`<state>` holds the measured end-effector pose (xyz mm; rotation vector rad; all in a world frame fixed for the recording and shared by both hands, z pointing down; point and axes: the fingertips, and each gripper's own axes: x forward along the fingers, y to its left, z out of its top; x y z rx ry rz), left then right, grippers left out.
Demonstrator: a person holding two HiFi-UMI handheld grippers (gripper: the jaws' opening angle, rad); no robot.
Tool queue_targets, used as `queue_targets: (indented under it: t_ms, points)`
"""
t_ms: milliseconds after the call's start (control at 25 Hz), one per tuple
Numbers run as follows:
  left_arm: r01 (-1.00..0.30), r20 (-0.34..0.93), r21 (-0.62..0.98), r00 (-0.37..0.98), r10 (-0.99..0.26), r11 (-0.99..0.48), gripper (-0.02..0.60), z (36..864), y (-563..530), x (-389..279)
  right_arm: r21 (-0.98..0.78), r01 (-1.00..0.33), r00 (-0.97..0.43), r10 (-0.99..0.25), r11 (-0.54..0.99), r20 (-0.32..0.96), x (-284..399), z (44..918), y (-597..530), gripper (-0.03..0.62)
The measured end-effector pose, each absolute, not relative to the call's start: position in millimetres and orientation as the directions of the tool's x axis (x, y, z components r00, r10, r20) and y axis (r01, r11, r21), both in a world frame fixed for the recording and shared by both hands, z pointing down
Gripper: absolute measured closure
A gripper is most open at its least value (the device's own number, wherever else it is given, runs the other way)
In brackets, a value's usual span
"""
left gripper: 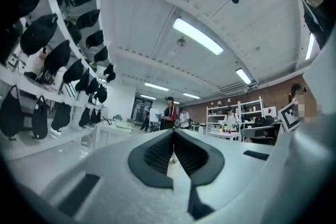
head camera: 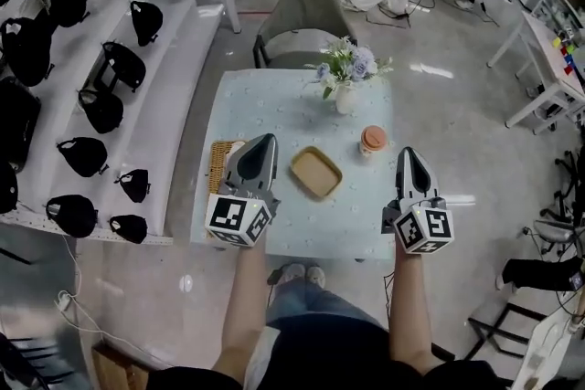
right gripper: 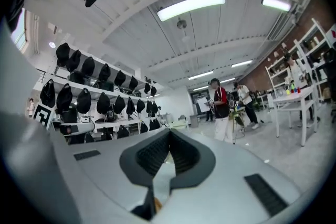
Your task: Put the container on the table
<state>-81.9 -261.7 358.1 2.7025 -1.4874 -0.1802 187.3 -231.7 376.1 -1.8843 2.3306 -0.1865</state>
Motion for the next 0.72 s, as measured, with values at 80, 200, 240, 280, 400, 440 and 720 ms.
queue_targets:
  t_ms: [80,200,240,280,400,440,720]
  points:
    - [-0.848,-0.098,0.068,0.518,-0.850,-0.525,0.572,339.2,-258.0,-84.3,-0.174,-0.964,-0.196,-0.979,0.204,-0.060,190.2,362.0,-225.6,0.595]
    - [-0.873,-0.065,0.064,0.481,-0.874,-0.484,0.572,331.2,-252.7,-90.6,-0.168,-0.965,-0.191,-0.978,0.203,-0.088,192.1,351.0,-214.0,0.595]
    - [-0.881,-0.050,0.066,0.466,-0.883,-0.468,0.572,330.9,-249.8,-92.8,-0.165,-0.965,-0.192,-0.977,0.205,-0.094,192.8,348.1,-209.7,0.595]
    - [-0.886,-0.046,0.063,0.457,-0.888,-0.459,0.572,328.9,-247.0,-94.0,-0.162,-0.965,-0.193,-0.976,0.208,-0.101,193.6,344.7,-206.6,0.595]
    - [-0.888,-0.058,0.052,0.454,-0.889,-0.457,0.572,320.9,-241.9,-94.8,-0.154,-0.964,-0.198,-0.972,0.217,-0.127,196.2,335.5,-202.6,0.595]
    - [-0.888,-0.056,0.048,0.454,-0.889,-0.457,0.572,319.9,-241.4,-95.0,-0.155,-0.963,-0.199,-0.971,0.218,-0.134,196.8,334.1,-201.9,0.595]
    - [-0.889,-0.059,0.033,0.455,-0.888,-0.458,0.572,313.6,-238.9,-97.7,-0.148,-0.965,-0.198,-0.970,0.218,-0.141,193.7,330.9,-198.4,0.595]
